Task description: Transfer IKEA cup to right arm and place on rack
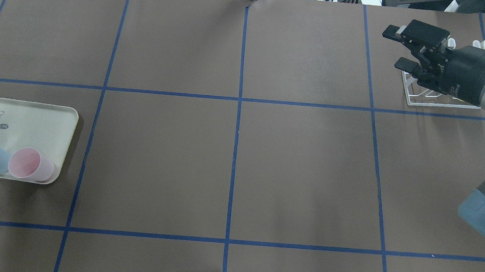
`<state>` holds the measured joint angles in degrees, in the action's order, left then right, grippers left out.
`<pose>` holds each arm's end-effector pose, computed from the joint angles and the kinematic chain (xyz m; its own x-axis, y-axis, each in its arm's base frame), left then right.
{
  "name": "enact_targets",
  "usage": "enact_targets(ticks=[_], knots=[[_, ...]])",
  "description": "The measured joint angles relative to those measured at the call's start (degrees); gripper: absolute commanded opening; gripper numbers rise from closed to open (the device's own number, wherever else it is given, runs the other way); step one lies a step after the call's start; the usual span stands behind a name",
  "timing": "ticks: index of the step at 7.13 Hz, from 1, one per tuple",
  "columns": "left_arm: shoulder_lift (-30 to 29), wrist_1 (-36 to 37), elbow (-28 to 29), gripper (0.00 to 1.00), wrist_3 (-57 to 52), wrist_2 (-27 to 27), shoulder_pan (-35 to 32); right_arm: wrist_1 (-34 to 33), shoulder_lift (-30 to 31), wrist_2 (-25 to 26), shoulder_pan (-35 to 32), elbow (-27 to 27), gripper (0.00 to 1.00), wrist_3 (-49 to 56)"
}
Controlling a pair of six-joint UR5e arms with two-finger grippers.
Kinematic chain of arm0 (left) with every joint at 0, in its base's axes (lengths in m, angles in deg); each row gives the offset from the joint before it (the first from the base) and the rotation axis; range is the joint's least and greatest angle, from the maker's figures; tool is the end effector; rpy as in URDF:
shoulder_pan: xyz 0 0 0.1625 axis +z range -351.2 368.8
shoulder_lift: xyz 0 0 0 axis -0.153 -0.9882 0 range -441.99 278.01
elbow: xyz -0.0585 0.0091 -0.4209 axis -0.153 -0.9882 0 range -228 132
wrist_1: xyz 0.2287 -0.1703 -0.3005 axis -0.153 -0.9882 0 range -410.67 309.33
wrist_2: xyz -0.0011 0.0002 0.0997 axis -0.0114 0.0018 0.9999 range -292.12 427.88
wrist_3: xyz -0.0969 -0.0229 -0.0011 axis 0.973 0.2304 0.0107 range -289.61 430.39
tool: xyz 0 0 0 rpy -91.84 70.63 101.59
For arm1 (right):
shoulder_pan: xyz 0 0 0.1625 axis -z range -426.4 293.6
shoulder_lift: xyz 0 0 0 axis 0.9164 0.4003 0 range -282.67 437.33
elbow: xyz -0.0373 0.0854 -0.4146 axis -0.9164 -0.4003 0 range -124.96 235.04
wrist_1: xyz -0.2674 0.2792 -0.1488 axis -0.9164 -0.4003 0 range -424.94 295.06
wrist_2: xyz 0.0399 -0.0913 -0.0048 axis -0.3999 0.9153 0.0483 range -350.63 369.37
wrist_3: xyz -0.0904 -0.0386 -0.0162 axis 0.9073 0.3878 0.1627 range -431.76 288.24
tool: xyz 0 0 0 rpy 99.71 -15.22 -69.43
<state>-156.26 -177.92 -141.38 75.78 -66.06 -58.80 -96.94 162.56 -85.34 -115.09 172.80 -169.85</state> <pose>0.0888 -0.3836 0.6785 0.5845 0.4633 -0.6661 -0.2921 0.8861 0.3600 -0.2126 -0.4314 0.2744 -0.1037 0.0943 0.9901 -0.6866 0.7135 -0.1398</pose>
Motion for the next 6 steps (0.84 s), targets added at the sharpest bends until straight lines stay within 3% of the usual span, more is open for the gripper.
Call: enact_targets(ticks=[2, 4, 6], knots=[[0.44, 1.12, -3.50, 0.00, 1.29, -0.08, -0.55, 0.00, -0.02, -0.01, 0.00, 0.12, 1.00, 0.00], [-0.28, 4.85, -6.86, 0.00, 1.54, 0.65, -6.04, 0.00, -0.01, 0.04, 0.00, 0.24, 1.00, -0.06], [-5.08, 9.69, -7.32, 0.00, 1.65, 5.36, -11.27, 0.00, 0.02, 0.07, 0.00, 0.27, 1.00, -0.08]])
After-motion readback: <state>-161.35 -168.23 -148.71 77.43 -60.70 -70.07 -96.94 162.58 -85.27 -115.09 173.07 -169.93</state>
